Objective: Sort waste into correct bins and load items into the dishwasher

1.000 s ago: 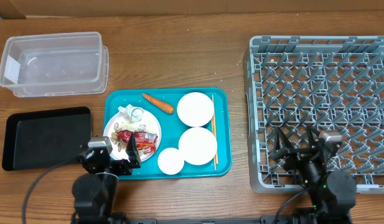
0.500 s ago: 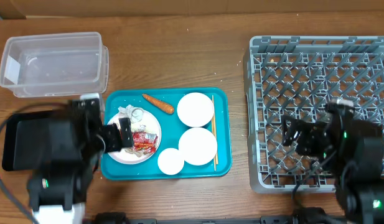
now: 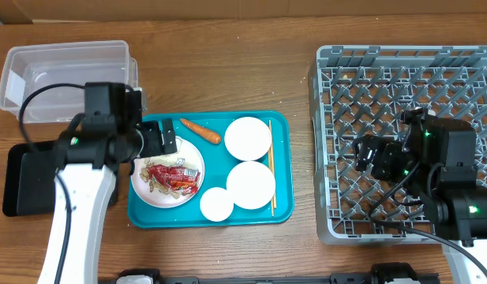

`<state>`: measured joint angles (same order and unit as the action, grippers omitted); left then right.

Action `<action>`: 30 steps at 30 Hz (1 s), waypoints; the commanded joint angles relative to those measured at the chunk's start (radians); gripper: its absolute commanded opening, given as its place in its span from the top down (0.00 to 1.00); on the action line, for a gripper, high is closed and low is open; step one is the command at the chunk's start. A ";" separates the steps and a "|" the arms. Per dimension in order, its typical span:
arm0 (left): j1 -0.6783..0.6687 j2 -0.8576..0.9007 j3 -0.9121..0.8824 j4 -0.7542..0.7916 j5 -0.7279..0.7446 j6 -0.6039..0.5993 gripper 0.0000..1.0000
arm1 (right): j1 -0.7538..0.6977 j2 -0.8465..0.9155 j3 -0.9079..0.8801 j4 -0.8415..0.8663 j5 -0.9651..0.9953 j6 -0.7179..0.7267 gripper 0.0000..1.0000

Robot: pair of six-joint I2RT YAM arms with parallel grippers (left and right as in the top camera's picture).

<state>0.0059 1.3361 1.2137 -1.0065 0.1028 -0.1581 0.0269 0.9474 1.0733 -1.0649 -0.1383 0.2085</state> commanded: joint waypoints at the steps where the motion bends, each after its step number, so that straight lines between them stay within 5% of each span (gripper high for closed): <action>1: -0.006 0.085 0.021 0.024 0.018 -0.014 0.00 | -0.001 -0.002 0.029 0.002 0.033 -0.006 0.00; 17: -0.006 0.402 0.021 0.133 -0.031 -0.014 0.25 | -0.001 -0.002 0.029 -0.007 0.033 -0.006 0.00; 30: -0.006 0.474 0.021 0.148 -0.032 -0.014 0.90 | -0.001 -0.002 0.029 -0.007 0.033 -0.006 0.00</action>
<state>0.0059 1.7905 1.2144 -0.8635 0.0772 -0.1757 0.0269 0.9474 1.0733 -1.0740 -0.1150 0.2085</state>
